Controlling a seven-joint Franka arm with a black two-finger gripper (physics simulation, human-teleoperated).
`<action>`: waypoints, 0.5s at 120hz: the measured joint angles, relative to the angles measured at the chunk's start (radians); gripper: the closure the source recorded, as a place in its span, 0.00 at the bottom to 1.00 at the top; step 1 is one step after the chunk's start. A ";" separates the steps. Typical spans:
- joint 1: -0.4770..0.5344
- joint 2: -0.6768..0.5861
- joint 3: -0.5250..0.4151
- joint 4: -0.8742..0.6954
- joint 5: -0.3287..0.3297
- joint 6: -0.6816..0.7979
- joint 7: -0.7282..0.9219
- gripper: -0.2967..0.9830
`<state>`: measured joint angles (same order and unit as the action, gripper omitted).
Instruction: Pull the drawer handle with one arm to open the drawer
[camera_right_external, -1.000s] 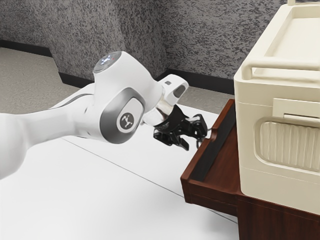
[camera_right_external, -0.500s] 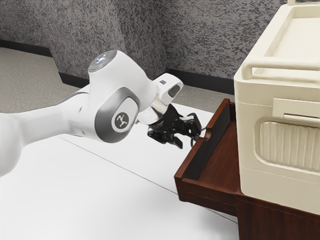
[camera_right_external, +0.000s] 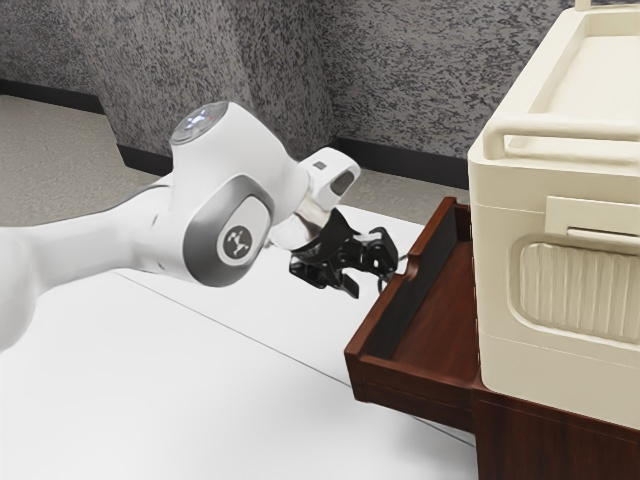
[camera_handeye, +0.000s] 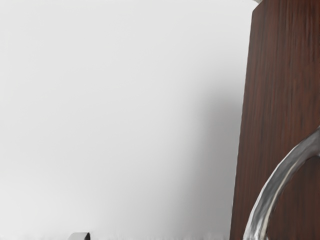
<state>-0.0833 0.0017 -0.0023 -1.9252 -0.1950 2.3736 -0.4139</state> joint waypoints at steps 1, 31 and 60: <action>-0.005 -0.002 0.007 -0.002 -0.001 0.000 0.000 0.51; 0.090 -0.023 -0.033 -0.026 -0.007 0.001 0.000 0.51; 0.097 -0.025 -0.030 -0.031 -0.016 0.001 0.005 0.51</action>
<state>0.0139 -0.0233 -0.0323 -1.9559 -0.2110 2.3745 -0.4090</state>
